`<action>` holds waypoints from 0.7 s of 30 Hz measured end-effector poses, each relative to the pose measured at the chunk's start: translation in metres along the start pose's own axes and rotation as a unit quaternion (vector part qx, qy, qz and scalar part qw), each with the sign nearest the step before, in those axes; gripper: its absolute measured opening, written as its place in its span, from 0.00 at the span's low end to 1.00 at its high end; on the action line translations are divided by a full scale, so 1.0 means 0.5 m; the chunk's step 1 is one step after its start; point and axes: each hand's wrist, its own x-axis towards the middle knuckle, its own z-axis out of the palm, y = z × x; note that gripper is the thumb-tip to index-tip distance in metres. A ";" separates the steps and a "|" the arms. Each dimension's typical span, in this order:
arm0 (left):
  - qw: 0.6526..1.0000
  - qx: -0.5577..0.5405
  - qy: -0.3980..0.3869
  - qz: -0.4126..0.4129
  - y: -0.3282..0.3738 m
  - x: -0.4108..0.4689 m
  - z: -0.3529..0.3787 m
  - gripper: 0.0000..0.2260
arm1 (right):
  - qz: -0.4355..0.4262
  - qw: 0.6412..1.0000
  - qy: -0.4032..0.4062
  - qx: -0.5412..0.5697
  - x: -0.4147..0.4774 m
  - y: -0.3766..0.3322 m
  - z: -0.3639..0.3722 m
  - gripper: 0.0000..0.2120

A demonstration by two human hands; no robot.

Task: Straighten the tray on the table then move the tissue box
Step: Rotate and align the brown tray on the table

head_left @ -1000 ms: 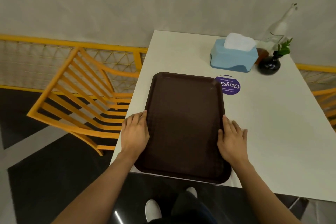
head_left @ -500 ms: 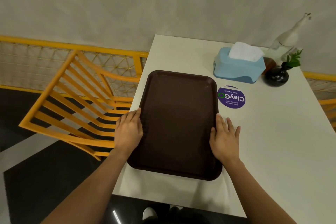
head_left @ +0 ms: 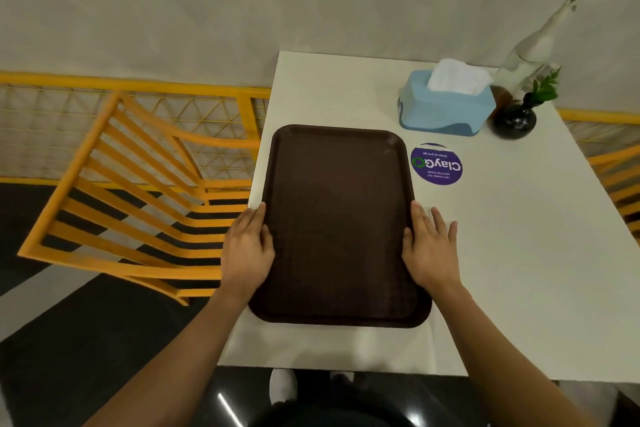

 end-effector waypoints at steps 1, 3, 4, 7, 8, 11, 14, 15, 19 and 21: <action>1.000 -0.004 -0.002 -0.001 -0.003 -0.007 0.000 0.22 | 0.001 1.000 0.001 0.000 -0.010 0.000 0.001 0.27; 1.000 -0.007 -0.005 -0.007 -0.008 -0.023 0.001 0.22 | 0.001 1.000 0.001 0.003 -0.031 0.003 0.003 0.27; 1.000 -0.009 -0.005 -0.008 -0.009 -0.032 0.001 0.22 | 0.000 1.000 0.002 0.005 -0.040 0.005 0.003 0.27; 1.000 -0.024 -0.009 -0.013 -0.010 -0.052 0.000 0.22 | 0.001 1.000 0.007 0.007 -0.060 0.011 0.003 0.27; 0.999 -0.028 -0.011 -0.014 -0.011 -0.055 0.000 0.22 | 0.002 1.000 0.008 0.009 -0.065 0.012 0.004 0.27; 0.999 -0.033 -0.015 -0.011 -0.010 -0.055 -0.005 0.22 | 0.000 1.000 0.011 0.012 -0.067 0.010 0.008 0.27; 0.999 -0.034 -0.014 -0.001 -0.006 -0.044 -0.012 0.22 | -0.005 1.000 0.007 0.012 -0.054 0.009 0.005 0.27; 0.999 -0.034 -0.014 0.001 -0.004 -0.039 -0.013 0.22 | -0.006 1.000 0.005 0.009 -0.049 0.009 0.005 0.27; 1.000 -0.022 -0.014 0.007 0.004 -0.027 -0.013 0.22 | -0.008 1.000 -0.002 0.006 -0.030 0.010 0.000 0.27; 1.000 -0.013 -0.014 0.011 0.009 -0.019 -0.013 0.22 | -0.010 1.000 -0.005 0.003 -0.020 0.014 -0.002 0.27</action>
